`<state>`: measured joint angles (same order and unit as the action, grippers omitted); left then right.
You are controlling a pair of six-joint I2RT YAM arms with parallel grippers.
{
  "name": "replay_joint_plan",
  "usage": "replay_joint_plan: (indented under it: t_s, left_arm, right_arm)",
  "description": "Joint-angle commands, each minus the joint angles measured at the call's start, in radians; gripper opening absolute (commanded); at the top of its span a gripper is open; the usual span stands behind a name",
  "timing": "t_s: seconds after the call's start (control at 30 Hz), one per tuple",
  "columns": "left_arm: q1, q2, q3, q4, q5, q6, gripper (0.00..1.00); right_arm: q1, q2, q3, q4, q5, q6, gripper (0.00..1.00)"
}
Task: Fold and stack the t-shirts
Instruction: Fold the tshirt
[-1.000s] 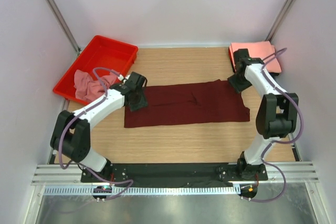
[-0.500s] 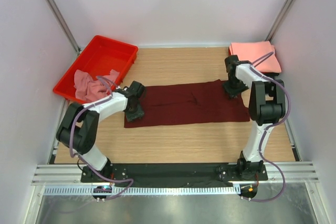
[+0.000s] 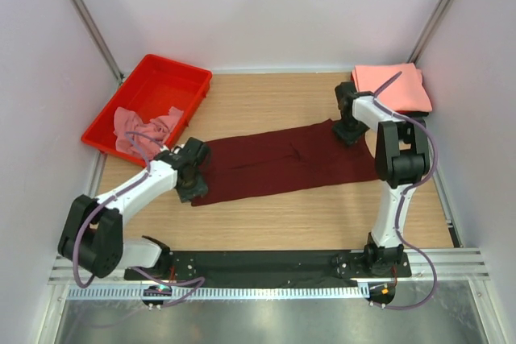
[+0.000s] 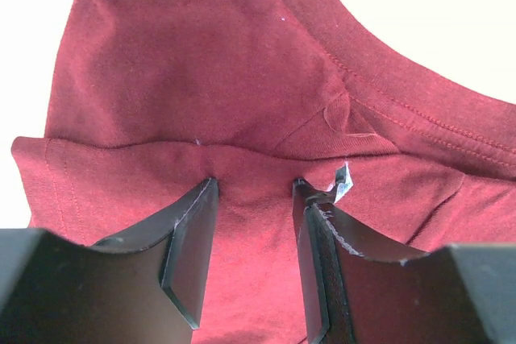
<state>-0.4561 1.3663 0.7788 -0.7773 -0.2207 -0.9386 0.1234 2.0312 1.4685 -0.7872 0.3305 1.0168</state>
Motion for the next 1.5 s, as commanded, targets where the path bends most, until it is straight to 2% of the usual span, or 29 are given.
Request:
replay_joint_plan:
  t_s: [0.0,0.17,0.3,0.47,0.7,0.73,0.83,0.97,1.17,1.47]
  left_arm:
    - [0.004,-0.091,0.065,-0.112,-0.051,-0.023,0.41]
    - [0.004,-0.171,0.111,-0.137,-0.081,-0.022,0.43]
    - [0.004,-0.173,0.18,-0.157,-0.1,-0.006,0.44]
    - [0.004,-0.165,0.214,-0.128,-0.103,0.041,0.48]
    - [0.0,-0.122,0.188,0.047,0.039,0.153,0.5]
    - [0.0,-0.096,0.183,0.076,0.106,0.17,0.49]
    - [-0.018,-0.037,0.16,0.174,0.193,0.202,0.49]
    - [-0.064,0.068,0.184,0.196,0.199,0.245,0.49]
    - [-0.17,0.158,0.215,0.188,0.155,0.3,0.47]
    - [-0.283,0.228,0.226,0.167,0.003,0.333,0.45]
  right_arm:
    - [0.022,0.078,0.058,0.083,-0.013,-0.067,0.49]
    - [0.041,0.147,0.161,0.068,-0.037,-0.099,0.49]
    - [0.068,0.198,0.213,0.107,-0.071,-0.132,0.49]
    - [0.085,0.32,0.386,0.121,-0.128,-0.222,0.48]
    - [0.087,0.464,0.637,0.141,-0.206,-0.31,0.48]
    - [0.085,0.477,0.691,0.143,-0.214,-0.316,0.48]
    - [0.085,0.512,0.756,0.192,-0.269,-0.346,0.48]
    - [0.085,0.529,0.817,0.247,-0.318,-0.4,0.49]
    - [0.082,0.404,0.761,0.272,-0.393,-0.448,0.52]
    - [0.0,0.118,0.509,0.313,-0.429,-0.413,0.55]
